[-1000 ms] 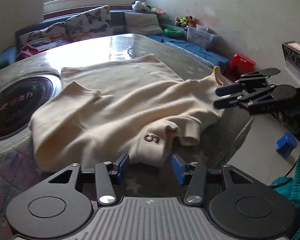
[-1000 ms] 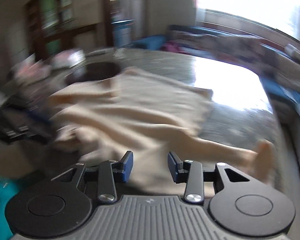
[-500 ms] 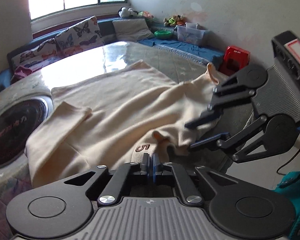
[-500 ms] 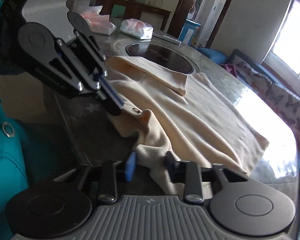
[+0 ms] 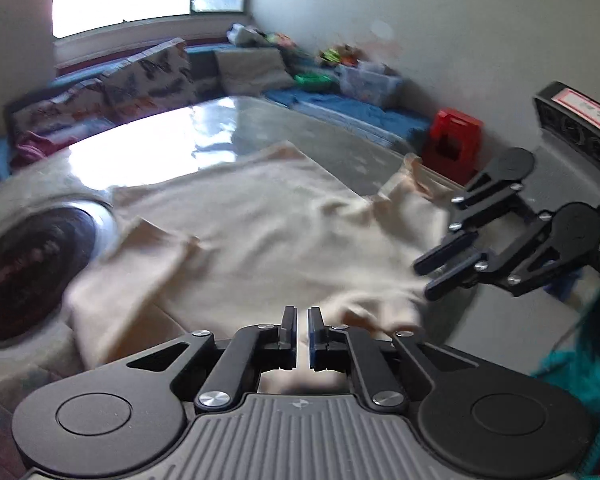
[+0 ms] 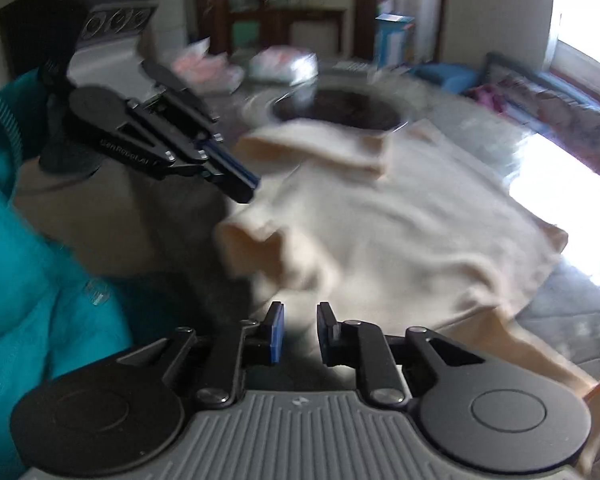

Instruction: Fold clothes

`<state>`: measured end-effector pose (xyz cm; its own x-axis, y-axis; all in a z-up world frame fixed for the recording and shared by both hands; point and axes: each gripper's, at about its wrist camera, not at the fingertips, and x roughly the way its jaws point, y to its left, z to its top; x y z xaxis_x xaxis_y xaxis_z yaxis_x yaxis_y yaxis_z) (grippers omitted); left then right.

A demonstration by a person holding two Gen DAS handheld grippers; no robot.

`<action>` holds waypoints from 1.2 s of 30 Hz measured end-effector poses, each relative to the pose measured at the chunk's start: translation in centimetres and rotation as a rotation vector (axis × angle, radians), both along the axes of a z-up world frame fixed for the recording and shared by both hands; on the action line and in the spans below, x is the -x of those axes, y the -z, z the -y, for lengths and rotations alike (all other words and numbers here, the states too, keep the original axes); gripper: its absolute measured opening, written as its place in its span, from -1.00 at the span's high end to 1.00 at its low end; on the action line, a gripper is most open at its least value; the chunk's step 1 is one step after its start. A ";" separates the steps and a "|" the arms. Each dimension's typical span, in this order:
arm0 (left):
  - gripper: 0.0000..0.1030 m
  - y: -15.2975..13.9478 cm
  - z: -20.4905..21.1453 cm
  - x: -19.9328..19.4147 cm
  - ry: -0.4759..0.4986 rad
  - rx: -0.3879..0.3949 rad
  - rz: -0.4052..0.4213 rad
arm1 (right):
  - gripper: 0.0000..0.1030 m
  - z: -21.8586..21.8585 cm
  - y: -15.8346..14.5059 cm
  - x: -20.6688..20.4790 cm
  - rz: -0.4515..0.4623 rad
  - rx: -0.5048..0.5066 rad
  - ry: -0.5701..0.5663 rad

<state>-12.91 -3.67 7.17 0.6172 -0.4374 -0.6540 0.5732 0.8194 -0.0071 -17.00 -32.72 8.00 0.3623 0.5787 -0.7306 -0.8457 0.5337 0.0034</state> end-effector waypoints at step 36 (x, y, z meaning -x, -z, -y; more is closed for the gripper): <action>0.85 2.7 -20.5 1.4 -1.030 0.201 0.020 | 0.21 0.1 4.1 -9.4 -0.022 0.057 0.304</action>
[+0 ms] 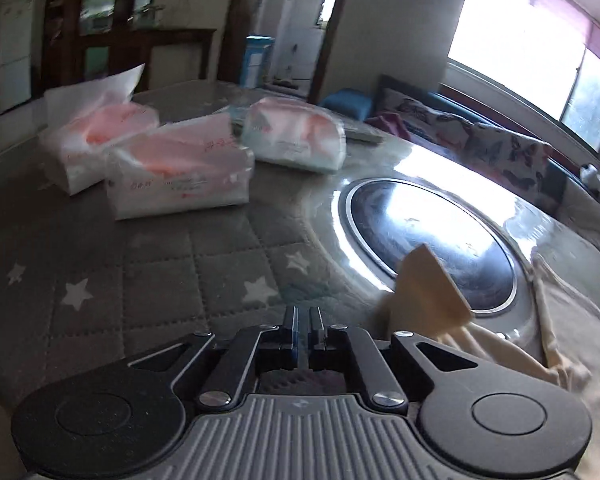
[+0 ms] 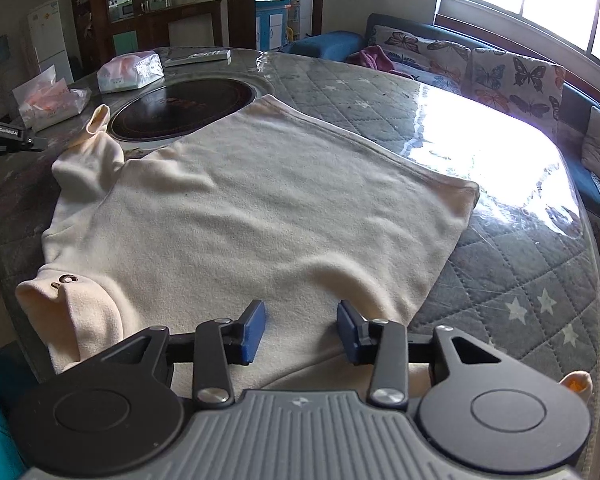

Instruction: Fold clothes

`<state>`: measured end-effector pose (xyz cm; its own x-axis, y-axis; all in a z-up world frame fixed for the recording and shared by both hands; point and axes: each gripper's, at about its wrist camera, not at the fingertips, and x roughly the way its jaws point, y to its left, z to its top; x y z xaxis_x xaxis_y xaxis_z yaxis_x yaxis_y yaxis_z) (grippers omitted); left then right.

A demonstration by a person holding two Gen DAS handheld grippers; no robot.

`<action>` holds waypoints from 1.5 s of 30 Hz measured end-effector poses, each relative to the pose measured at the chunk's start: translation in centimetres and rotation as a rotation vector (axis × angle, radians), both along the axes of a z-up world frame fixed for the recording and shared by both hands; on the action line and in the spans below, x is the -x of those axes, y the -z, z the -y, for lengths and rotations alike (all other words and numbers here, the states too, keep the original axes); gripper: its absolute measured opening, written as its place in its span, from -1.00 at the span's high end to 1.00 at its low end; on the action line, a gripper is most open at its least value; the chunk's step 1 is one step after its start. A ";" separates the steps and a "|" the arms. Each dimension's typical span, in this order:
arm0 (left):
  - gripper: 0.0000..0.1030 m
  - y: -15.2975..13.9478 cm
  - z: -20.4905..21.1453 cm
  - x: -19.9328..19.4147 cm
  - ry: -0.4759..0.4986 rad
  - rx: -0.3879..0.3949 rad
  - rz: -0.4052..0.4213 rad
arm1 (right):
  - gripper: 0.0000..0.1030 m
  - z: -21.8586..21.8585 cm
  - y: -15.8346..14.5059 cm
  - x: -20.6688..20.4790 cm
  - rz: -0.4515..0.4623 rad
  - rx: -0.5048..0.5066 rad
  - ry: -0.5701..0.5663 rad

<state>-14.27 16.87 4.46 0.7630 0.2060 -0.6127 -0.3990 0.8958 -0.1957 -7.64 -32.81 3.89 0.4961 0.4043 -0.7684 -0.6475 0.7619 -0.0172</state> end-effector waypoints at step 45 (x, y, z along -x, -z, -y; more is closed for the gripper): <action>0.16 1.1 18.7 -24.3 0.577 -0.196 -0.109 | 0.36 4.3 0.4 -15.1 0.003 -0.114 0.317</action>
<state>10.06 -1.83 3.36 0.7204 -0.1044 -0.6857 0.1517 0.9884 0.0090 7.49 -37.15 3.48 0.6128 0.3131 -0.7255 -0.3784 0.9223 0.0784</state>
